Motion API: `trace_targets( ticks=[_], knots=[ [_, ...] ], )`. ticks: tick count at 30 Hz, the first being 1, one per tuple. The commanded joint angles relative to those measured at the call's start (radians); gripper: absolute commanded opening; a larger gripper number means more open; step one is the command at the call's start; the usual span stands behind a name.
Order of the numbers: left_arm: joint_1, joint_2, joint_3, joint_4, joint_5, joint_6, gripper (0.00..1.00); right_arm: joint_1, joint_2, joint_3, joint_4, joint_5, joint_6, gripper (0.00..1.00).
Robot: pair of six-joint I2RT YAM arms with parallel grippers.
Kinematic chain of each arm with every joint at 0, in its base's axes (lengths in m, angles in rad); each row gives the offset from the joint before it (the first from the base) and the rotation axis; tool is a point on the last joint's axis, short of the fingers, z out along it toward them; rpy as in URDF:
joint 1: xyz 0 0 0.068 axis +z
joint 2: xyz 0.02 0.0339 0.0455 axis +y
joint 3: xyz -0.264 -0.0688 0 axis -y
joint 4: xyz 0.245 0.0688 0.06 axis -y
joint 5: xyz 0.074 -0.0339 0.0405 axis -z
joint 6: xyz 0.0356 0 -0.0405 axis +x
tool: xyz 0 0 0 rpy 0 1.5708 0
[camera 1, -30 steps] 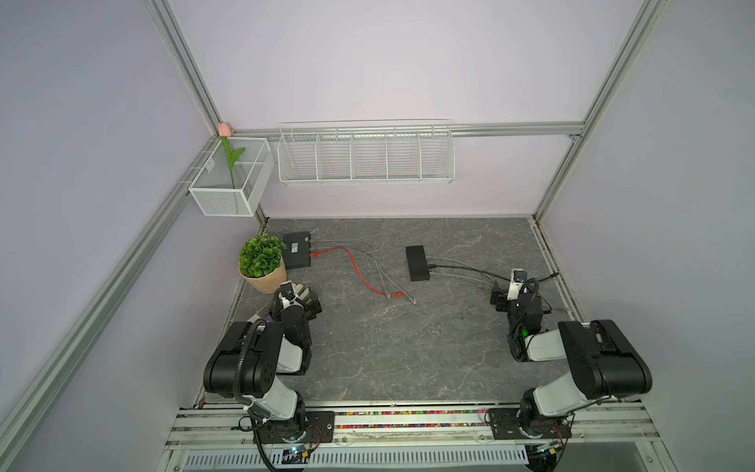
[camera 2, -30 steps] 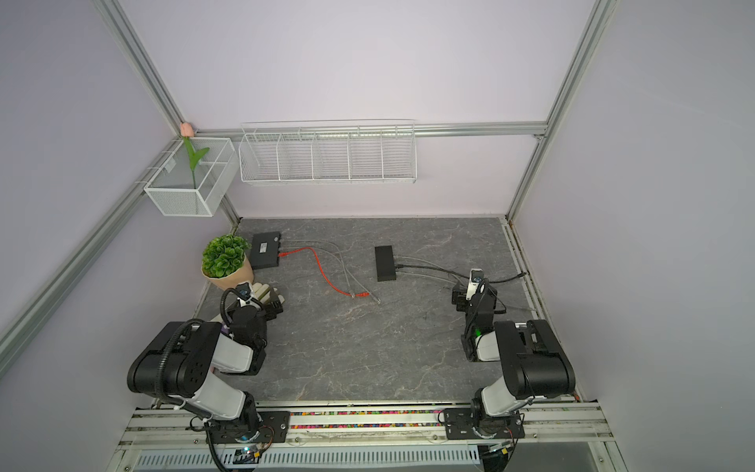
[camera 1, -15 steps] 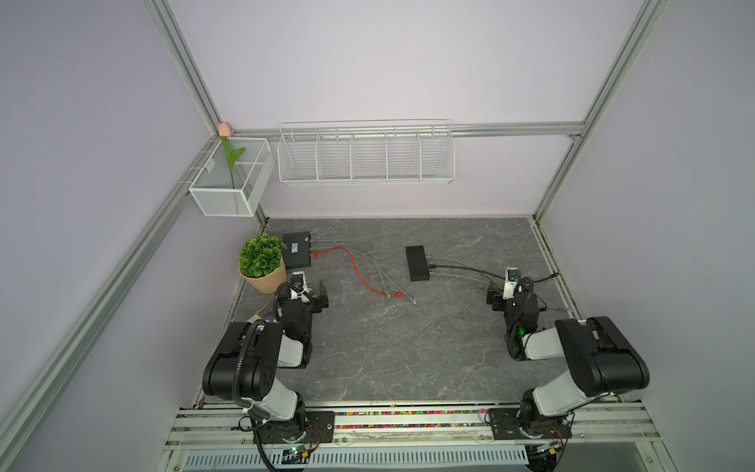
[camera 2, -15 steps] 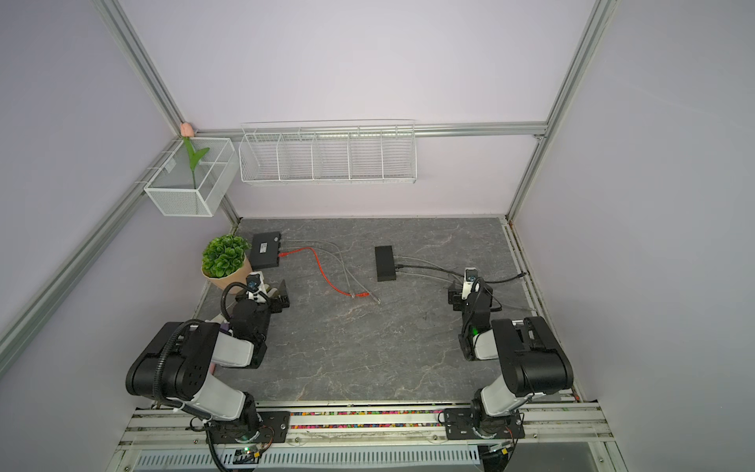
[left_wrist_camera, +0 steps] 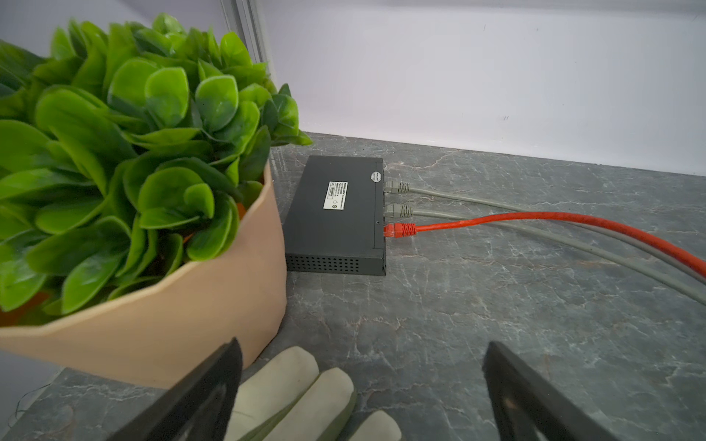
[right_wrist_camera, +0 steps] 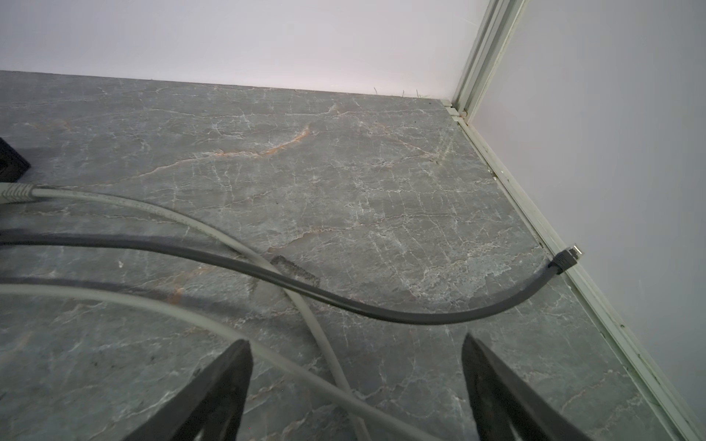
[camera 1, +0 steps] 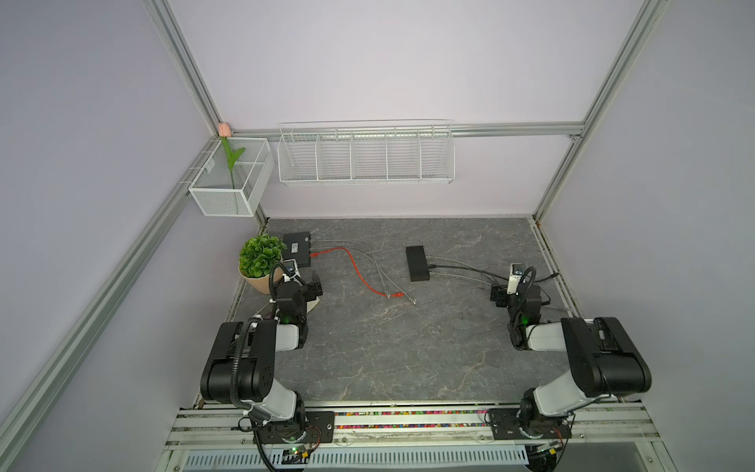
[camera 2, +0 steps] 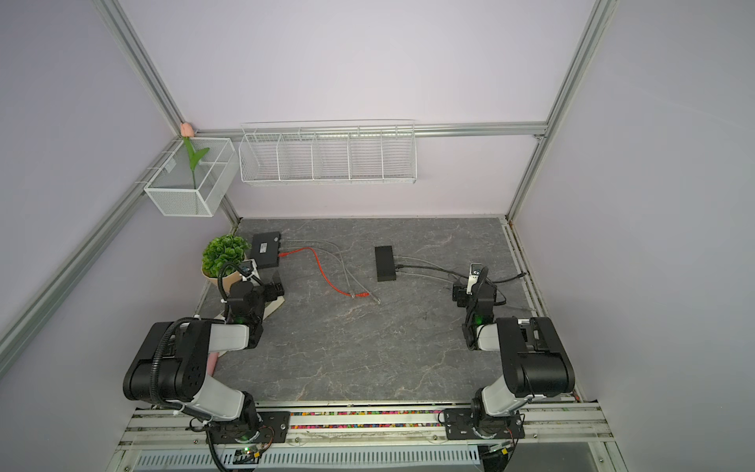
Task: Insert the plug into the switch port
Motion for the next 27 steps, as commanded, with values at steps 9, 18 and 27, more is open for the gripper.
trace_targets(
  ticks=[9, 18, 27],
  knots=[
    [0.005, -0.005, -0.006, 0.006, -0.010, -0.008, 0.98, 0.012, -0.018, -0.003, 0.020, 0.055, 0.019, 0.89],
    [0.004, -0.005, -0.006, 0.006, -0.011, -0.008, 0.98, 0.012, -0.019, -0.002, 0.021, 0.055, 0.018, 0.89],
    [0.003, -0.004, -0.006, 0.006, -0.010, -0.007, 0.98, 0.012, -0.019, -0.002, 0.022, 0.056, 0.017, 0.89]
  ],
)
